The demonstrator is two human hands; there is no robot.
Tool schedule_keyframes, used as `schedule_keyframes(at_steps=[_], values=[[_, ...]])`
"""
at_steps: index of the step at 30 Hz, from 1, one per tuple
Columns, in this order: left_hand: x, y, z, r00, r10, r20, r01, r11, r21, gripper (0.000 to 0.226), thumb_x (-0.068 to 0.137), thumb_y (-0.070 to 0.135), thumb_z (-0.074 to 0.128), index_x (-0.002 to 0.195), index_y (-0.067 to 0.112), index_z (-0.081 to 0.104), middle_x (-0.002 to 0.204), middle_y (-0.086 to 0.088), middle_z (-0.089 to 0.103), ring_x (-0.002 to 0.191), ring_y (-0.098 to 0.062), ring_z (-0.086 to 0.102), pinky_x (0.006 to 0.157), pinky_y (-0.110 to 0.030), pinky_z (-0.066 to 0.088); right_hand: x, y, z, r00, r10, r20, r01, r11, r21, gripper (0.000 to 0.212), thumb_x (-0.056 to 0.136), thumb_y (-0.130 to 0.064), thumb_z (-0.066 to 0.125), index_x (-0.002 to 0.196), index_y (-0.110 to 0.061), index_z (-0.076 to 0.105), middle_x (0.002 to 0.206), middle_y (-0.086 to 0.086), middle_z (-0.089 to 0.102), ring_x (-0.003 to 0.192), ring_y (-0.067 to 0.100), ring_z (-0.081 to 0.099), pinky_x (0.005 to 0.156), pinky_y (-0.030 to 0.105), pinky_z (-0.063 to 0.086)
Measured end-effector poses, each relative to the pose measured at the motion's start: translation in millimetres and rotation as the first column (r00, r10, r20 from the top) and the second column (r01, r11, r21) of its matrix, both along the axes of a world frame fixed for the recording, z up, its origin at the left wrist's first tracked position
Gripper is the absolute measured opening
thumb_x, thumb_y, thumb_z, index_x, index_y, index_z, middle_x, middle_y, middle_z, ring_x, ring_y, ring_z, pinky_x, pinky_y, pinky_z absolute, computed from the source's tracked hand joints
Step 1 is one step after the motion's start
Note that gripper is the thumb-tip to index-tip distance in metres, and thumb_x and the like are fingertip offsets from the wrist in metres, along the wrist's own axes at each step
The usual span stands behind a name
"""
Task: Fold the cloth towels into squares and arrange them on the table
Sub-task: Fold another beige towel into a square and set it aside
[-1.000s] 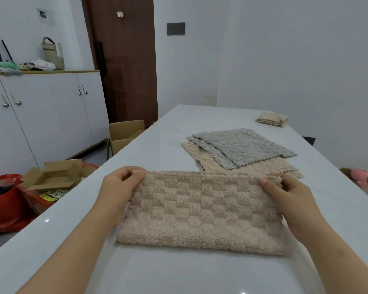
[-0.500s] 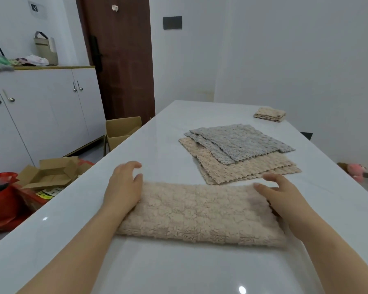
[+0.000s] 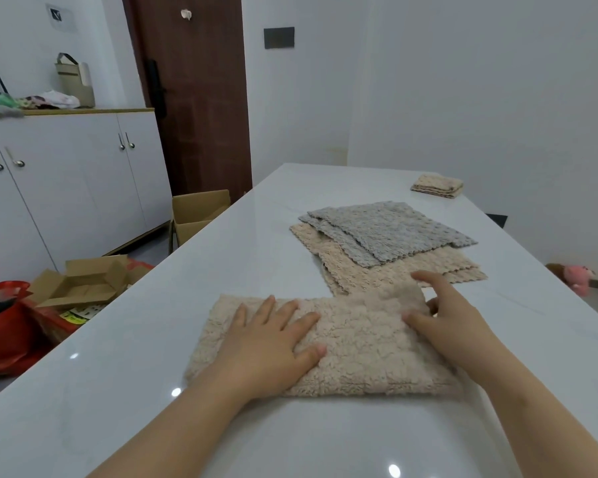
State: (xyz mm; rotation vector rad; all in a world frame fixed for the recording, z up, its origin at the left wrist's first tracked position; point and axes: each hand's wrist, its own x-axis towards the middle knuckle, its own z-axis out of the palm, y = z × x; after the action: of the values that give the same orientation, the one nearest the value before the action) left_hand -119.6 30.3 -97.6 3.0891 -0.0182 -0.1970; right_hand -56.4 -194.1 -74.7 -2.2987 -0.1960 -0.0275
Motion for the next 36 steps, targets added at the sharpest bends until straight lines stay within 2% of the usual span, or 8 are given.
schedule_keyframes(at_steps=[3, 9, 14, 17, 21, 24, 30, 36], values=[[-1.9, 2.3, 0.3, 0.999, 0.035, 0.029, -0.035, 0.999, -0.01, 0.06, 0.088, 0.067, 0.012, 0.143, 0.047, -0.002, 0.157, 0.012, -0.011, 0.144, -0.016, -0.017, 0.116, -0.049, -0.01, 2.3, -3.8, 2.3, 0.995, -0.043, 0.088, 0.035, 0.996, 0.087, 0.053, 0.086, -0.014, 0.059, 0.131, -0.034, 0.039, 0.08, 0.003, 0.057, 0.07, 0.017, 0.056, 0.061, 0.027, 0.042], [-2.7, 3.0, -2.5, 0.995, 0.096, 0.012, -0.096, 0.995, 0.011, 0.065, 0.085, 0.072, 0.012, 0.143, 0.049, -0.005, 0.157, 0.01, -0.012, 0.144, -0.021, -0.018, 0.114, -0.053, -0.011, 0.2, -6.4, 0.9, 0.993, -0.036, -0.115, 0.036, 0.999, -0.006, 0.068, 0.086, -0.029, 0.061, 0.142, -0.032, 0.023, 0.081, -0.001, 0.056, 0.063, 0.013, 0.056, 0.051, 0.024, 0.037], [-3.8, 14.4, -3.9, 0.992, 0.129, -0.011, -0.13, 0.992, -0.012, 0.094, 0.056, 0.088, -0.014, 0.141, 0.05, -0.009, 0.157, 0.007, -0.015, 0.144, -0.023, -0.018, 0.115, -0.052, -0.01, 3.1, -9.1, -0.3, 0.991, -0.015, -0.135, 0.015, 1.0, 0.0, 0.069, 0.081, -0.01, 0.063, 0.138, -0.033, 0.031, 0.08, 0.002, 0.06, 0.066, 0.014, 0.059, 0.054, 0.025, 0.041], [-4.0, 14.4, -4.0, 0.988, 0.152, -0.023, -0.153, 0.988, -0.002, 0.074, 0.076, 0.08, 0.002, 0.142, 0.049, -0.008, 0.157, 0.006, -0.014, 0.144, -0.023, -0.017, 0.115, -0.053, -0.01, 3.1, -9.0, 0.5, 0.995, -0.051, -0.083, 0.055, 0.997, 0.053, 0.066, 0.081, -0.009, 0.065, 0.135, -0.032, 0.037, 0.073, 0.002, 0.06, 0.061, 0.014, 0.056, 0.053, 0.025, 0.04], [-1.9, -0.8, 4.0, 0.978, 0.045, 0.205, -0.052, 0.998, 0.028, 0.071, 0.077, 0.074, -0.004, 0.142, 0.048, -0.009, 0.155, 0.012, -0.017, 0.142, -0.016, -0.024, 0.112, -0.051, -0.018, 2.4, -7.4, 4.2, 0.985, -0.044, -0.169, 0.067, 0.988, 0.137, 0.066, 0.081, -0.017, 0.066, 0.136, -0.034, 0.033, 0.084, 0.005, 0.059, 0.072, 0.019, 0.059, 0.07, 0.035, 0.048], [0.3, -20.7, -2.4, 0.993, -0.026, 0.118, 0.028, 1.0, -0.016, 0.059, 0.089, 0.065, 0.011, 0.143, 0.048, -0.005, 0.156, 0.012, -0.014, 0.143, -0.015, -0.019, 0.116, -0.047, -0.013, 1.6, -7.8, 4.9, 0.976, -0.023, -0.214, 0.058, 0.986, 0.157, 0.065, 0.082, -0.012, 0.063, 0.136, -0.033, 0.033, 0.085, 0.006, 0.059, 0.069, 0.022, 0.06, 0.075, 0.039, 0.051], [2.3, -23.6, -12.1, 0.998, -0.035, 0.059, 0.035, 0.999, 0.006, 0.059, 0.089, 0.066, 0.012, 0.142, 0.049, -0.004, 0.157, 0.012, -0.01, 0.145, -0.016, -0.014, 0.117, -0.046, -0.008, 3.6, -8.8, 8.7, 0.963, 0.003, -0.268, 0.075, 0.956, 0.282, 0.062, 0.082, -0.004, 0.062, 0.132, -0.033, 0.04, 0.091, 0.01, 0.061, 0.077, 0.036, 0.065, 0.079, 0.054, 0.054], [-0.1, -15.0, -4.6, 0.986, -0.02, 0.165, 0.028, 0.998, -0.048, 0.06, 0.09, 0.064, 0.012, 0.144, 0.045, -0.006, 0.156, 0.016, -0.012, 0.143, -0.011, -0.019, 0.117, -0.046, -0.01, -2.0, -6.3, 24.2, 0.947, 0.069, -0.314, 0.122, 0.825, 0.552, 0.057, 0.084, -0.002, 0.06, 0.13, -0.032, 0.044, 0.09, 0.01, 0.063, 0.067, 0.026, 0.063, 0.061, 0.035, 0.053]])
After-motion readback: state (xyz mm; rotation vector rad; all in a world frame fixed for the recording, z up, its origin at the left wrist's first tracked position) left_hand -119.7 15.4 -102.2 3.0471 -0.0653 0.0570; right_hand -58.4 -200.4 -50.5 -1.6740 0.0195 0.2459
